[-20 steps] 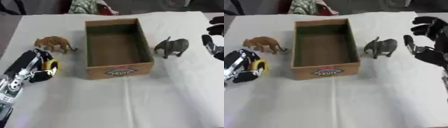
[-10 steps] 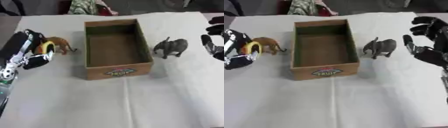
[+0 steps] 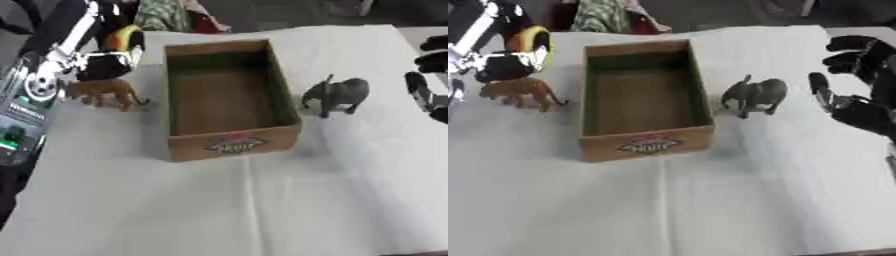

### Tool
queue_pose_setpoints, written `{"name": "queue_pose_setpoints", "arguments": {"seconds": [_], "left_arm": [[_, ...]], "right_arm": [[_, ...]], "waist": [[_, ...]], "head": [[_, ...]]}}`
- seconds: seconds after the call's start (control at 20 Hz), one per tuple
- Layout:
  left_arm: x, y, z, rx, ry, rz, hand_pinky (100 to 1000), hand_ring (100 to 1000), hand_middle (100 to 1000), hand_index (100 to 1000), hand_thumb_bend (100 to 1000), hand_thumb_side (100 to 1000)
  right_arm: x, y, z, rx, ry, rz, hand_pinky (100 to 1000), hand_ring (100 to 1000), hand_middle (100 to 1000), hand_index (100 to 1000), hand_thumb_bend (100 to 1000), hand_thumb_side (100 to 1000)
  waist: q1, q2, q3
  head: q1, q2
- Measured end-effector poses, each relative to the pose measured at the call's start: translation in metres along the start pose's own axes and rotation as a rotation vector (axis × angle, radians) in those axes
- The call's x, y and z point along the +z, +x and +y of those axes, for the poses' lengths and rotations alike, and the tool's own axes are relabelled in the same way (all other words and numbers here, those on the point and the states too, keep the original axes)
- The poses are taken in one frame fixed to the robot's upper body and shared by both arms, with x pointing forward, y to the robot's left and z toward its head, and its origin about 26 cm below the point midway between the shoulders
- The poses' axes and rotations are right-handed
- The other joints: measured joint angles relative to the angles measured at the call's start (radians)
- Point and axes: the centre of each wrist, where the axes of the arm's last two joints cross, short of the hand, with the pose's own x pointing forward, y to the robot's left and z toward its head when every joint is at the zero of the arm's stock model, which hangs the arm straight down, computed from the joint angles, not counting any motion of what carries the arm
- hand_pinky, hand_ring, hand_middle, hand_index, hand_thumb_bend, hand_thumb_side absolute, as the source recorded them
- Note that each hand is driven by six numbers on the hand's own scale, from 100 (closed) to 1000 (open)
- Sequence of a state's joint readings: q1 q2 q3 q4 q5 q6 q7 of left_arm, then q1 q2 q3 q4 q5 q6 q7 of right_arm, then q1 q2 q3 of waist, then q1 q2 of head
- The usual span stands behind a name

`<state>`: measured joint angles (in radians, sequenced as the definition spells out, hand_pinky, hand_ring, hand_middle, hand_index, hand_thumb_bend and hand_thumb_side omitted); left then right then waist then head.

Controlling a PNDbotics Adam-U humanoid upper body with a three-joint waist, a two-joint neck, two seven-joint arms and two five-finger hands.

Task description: Pick up objects on the table and place them in the box.

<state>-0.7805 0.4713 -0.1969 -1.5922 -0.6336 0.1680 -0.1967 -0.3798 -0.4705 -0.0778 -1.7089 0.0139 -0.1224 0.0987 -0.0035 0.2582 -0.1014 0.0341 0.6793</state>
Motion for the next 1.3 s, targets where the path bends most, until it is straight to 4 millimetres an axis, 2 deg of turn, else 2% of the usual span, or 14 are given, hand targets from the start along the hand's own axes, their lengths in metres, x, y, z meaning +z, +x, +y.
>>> {"name": "queue_pose_setpoints", "arguments": {"seconds": [0.25,0.35,0.45,0.55,0.65,0.7,0.8,0.85,0.95,1.0,1.05,1.1,1.15,1.3], "left_arm": [[-0.030,0.012,-0.017,0.027,-0.059,-0.033,478,317,290,394,100,174],[-0.038,0.012,-0.028,0.031,-0.089,-0.041,481,322,296,400,100,159],[-0.045,0.012,-0.040,0.046,-0.126,-0.048,490,348,328,431,100,138],[-0.050,0.010,-0.053,0.072,-0.173,-0.051,525,419,415,529,114,100],[-0.053,0.006,-0.065,0.098,-0.228,-0.049,547,469,476,613,314,100],[-0.054,0.004,-0.070,0.107,-0.253,-0.051,557,487,505,663,438,203],[-0.055,-0.001,-0.076,0.118,-0.285,-0.050,566,500,520,681,558,307],[-0.055,-0.002,-0.077,0.122,-0.290,-0.048,595,544,569,725,786,488],[-0.055,-0.003,-0.076,0.118,-0.279,-0.050,611,574,603,747,880,567],[-0.055,-0.003,-0.075,0.118,-0.266,-0.050,611,574,603,747,880,567],[-0.055,-0.003,-0.073,0.120,-0.249,-0.051,624,599,639,778,962,655],[-0.055,-0.002,-0.070,0.123,-0.227,-0.052,624,599,639,778,962,655],[-0.055,-0.001,-0.067,0.130,-0.201,-0.054,638,623,668,792,983,712],[-0.053,0.002,-0.053,0.151,-0.119,-0.062,641,626,669,788,979,711]], "right_arm": [[-0.003,0.002,0.005,-0.011,0.036,-0.013,720,707,712,780,277,100],[-0.003,0.001,0.007,-0.018,0.046,-0.013,716,699,701,814,273,100],[-0.003,0.001,0.009,-0.027,0.050,-0.011,716,697,695,807,274,100],[-0.003,0.000,0.010,-0.031,0.053,-0.007,717,700,694,773,275,100],[-0.003,0.000,0.011,-0.035,0.060,-0.008,717,699,693,761,274,100],[-0.003,0.000,0.012,-0.037,0.066,-0.009,717,699,692,758,274,100],[-0.003,0.000,0.014,-0.041,0.075,-0.011,717,699,692,755,274,100],[-0.003,0.000,0.014,-0.041,0.077,-0.012,717,699,692,754,273,100],[-0.003,0.000,0.014,-0.041,0.082,-0.014,717,699,692,754,272,100],[-0.003,0.000,0.014,-0.041,0.083,-0.014,717,699,692,754,272,100],[-0.004,0.000,0.014,-0.041,0.084,-0.016,717,699,692,754,271,100],[-0.004,0.000,0.014,-0.040,0.085,-0.019,717,699,692,754,271,100],[-0.004,0.001,0.014,-0.040,0.085,-0.020,717,699,691,754,269,100],[-0.004,0.001,0.014,-0.040,0.086,-0.021,717,699,691,754,268,100]], "waist": [[-0.002,0.000,-0.022],[-0.002,0.000,-0.030],[-0.002,0.000,-0.041],[-0.002,0.002,-0.051],[-0.003,0.004,-0.058],[-0.004,0.005,-0.060],[-0.005,0.006,-0.062],[-0.005,0.006,-0.062],[-0.004,0.006,-0.062],[-0.004,0.006,-0.060],[-0.004,0.006,-0.059],[-0.004,0.006,-0.057],[-0.004,0.006,-0.056],[-0.004,0.006,-0.053]], "head": [[0.016,-0.003],[0.020,-0.003],[0.027,-0.004],[0.035,-0.004],[0.039,-0.005],[0.040,-0.006],[0.042,-0.007],[0.042,-0.008],[0.042,-0.010],[0.042,-0.012],[0.042,-0.012],[0.042,-0.013],[0.041,-0.013],[0.039,-0.013]]}}
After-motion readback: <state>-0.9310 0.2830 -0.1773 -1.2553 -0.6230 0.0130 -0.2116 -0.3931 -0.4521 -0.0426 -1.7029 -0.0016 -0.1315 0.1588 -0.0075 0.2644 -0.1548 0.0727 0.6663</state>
